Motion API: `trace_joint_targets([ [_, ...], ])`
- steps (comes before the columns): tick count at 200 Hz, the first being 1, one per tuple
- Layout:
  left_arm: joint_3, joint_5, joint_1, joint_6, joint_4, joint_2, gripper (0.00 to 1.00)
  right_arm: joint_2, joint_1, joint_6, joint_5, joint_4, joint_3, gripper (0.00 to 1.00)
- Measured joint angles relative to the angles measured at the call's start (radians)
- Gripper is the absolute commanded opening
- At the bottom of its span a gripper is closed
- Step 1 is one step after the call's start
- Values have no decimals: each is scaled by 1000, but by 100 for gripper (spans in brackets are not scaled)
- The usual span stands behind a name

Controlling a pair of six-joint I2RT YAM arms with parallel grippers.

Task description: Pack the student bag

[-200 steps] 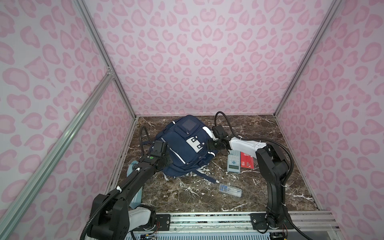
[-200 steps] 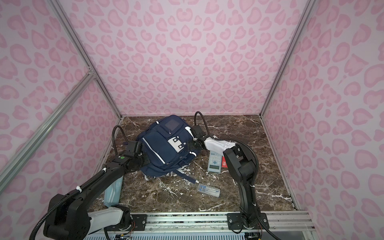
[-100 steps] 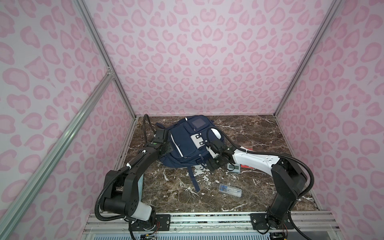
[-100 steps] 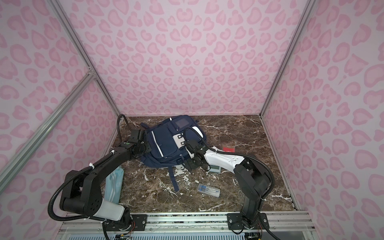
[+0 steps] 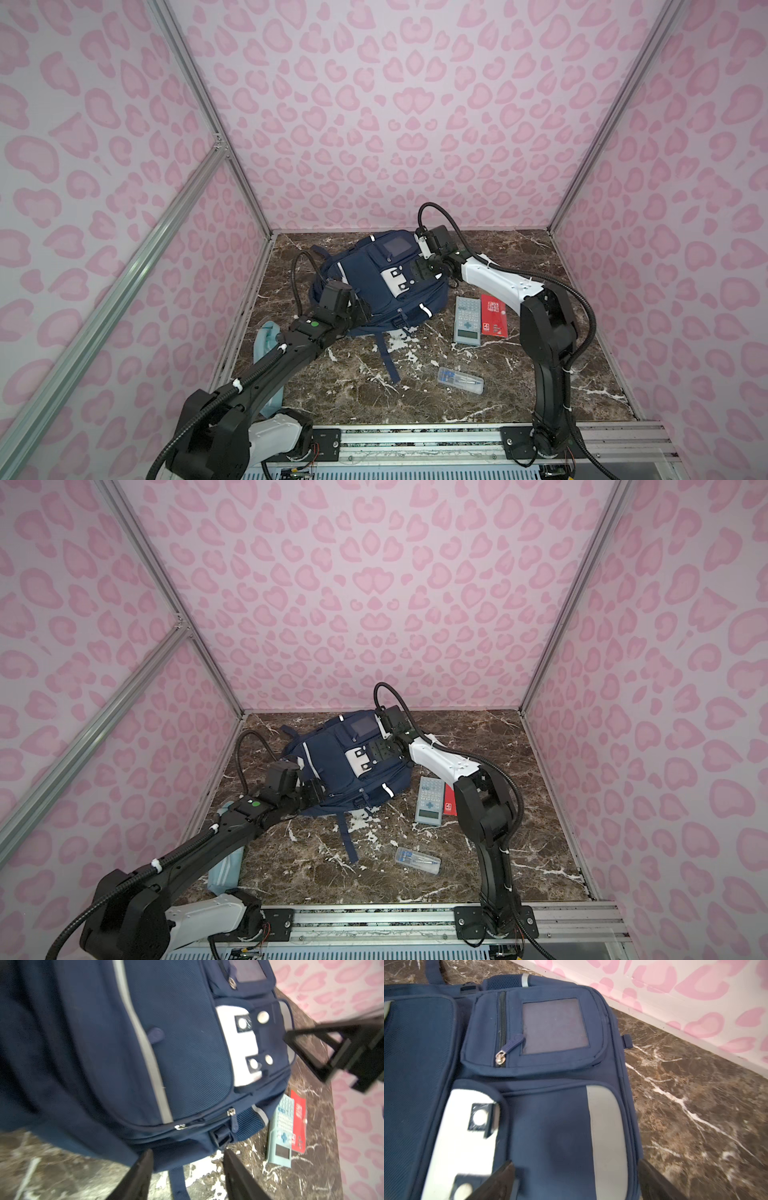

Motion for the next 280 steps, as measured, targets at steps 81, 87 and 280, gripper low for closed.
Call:
trace_joint_targets([
  [81, -146, -116, 101, -14, 71, 90, 29, 13, 56, 83, 38, 134, -172, 62],
  [87, -153, -121, 114, -6, 74, 89, 29, -14, 66, 93, 42, 153, -221, 62],
  [280, -213, 113, -34, 180, 113, -202, 42, -394, 391, -57, -5, 124, -612, 76],
])
